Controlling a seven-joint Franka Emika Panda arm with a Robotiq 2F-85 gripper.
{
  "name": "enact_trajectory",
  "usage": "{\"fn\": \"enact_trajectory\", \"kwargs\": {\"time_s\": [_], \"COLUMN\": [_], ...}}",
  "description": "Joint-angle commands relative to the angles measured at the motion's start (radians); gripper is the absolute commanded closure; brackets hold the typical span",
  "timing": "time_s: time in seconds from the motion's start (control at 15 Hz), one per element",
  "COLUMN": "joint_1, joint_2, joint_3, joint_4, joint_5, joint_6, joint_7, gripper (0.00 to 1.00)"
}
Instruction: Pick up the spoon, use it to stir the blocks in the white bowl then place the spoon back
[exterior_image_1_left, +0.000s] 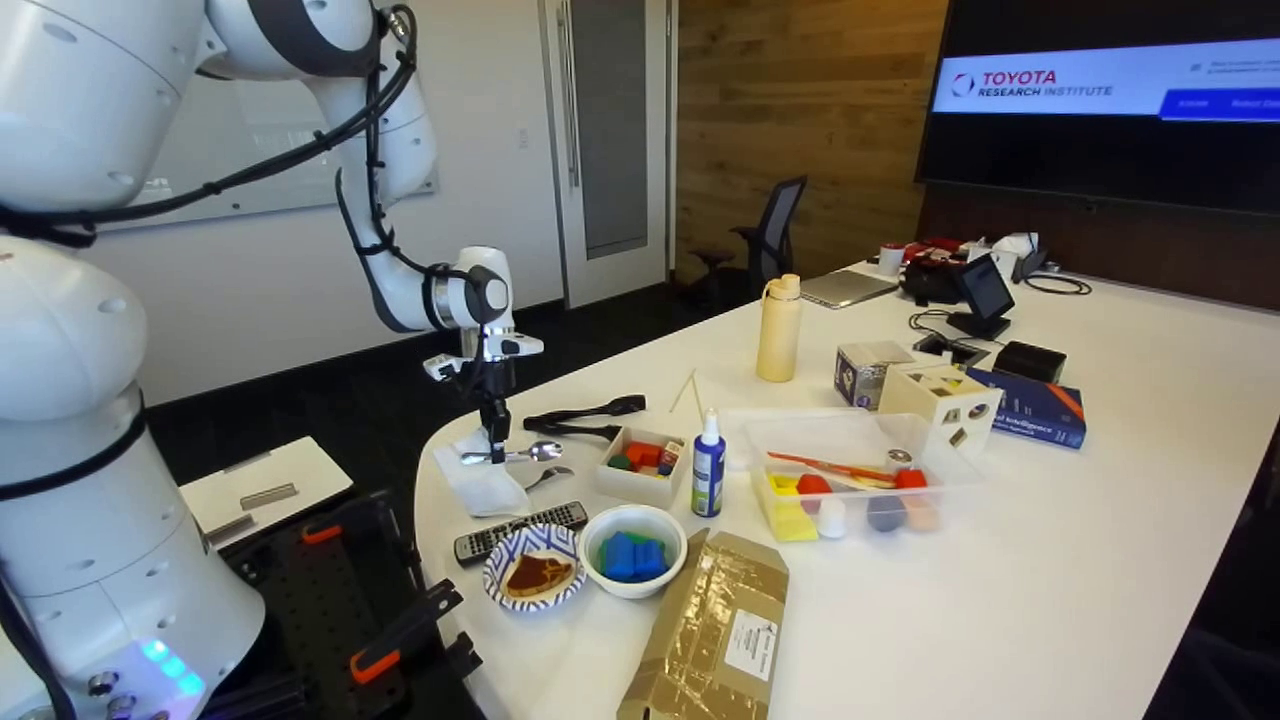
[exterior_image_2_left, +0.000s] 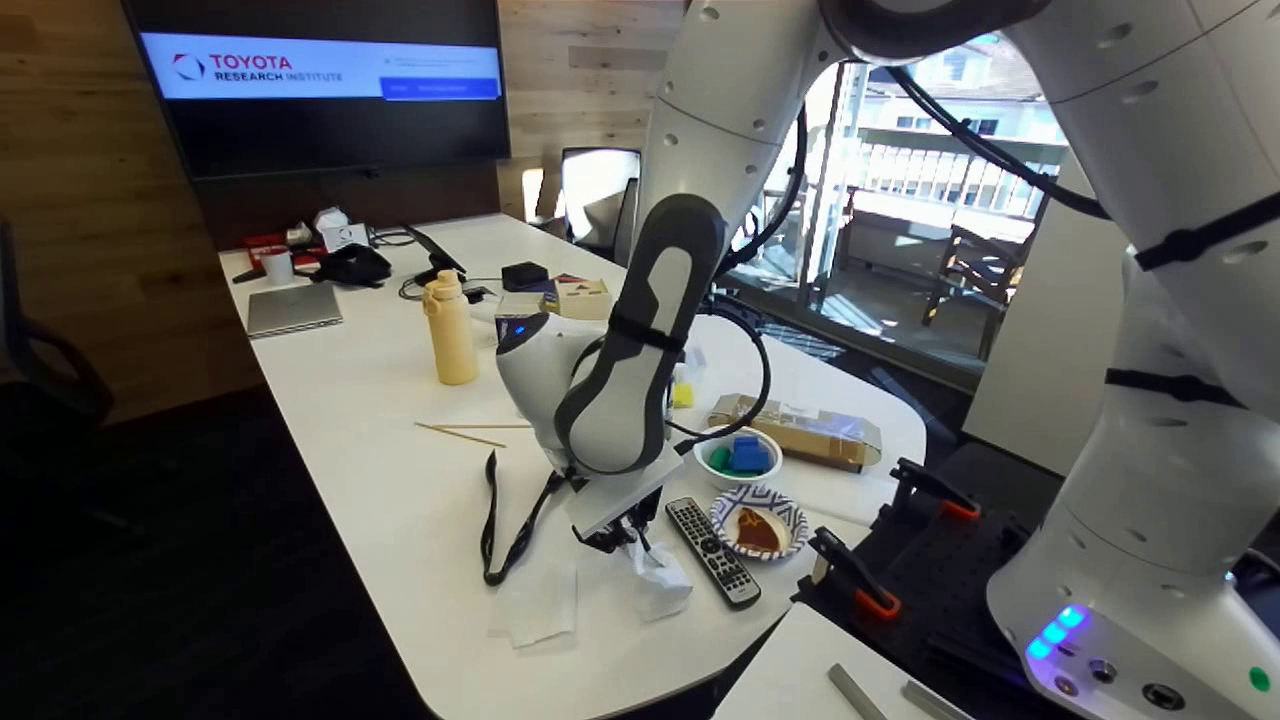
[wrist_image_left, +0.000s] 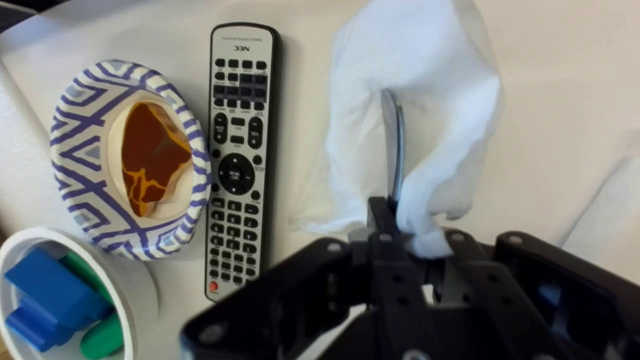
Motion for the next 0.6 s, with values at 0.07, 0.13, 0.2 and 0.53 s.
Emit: {"fn": "enact_trajectory", "kwargs": {"time_s": [0.07, 0.13, 0.2, 0.53], "joint_1": [0.022, 0.024, 0.029, 0.045], "joint_2": [0.108, 0.124, 0.142, 0.205], "joint_3": [-0.021, -0.021, -0.025, -0.039], "joint_4": [0.104, 0.121, 0.14, 0.211], "joint_5": [-0.009, -0.005, -0.006, -0.005], "joint_6": [0.026, 0.024, 0.022, 0.001], "joint_7": [0.008, 0.005, 0.008, 0.001], "gripper": [0.98, 0.98, 0.98, 0.98]}}
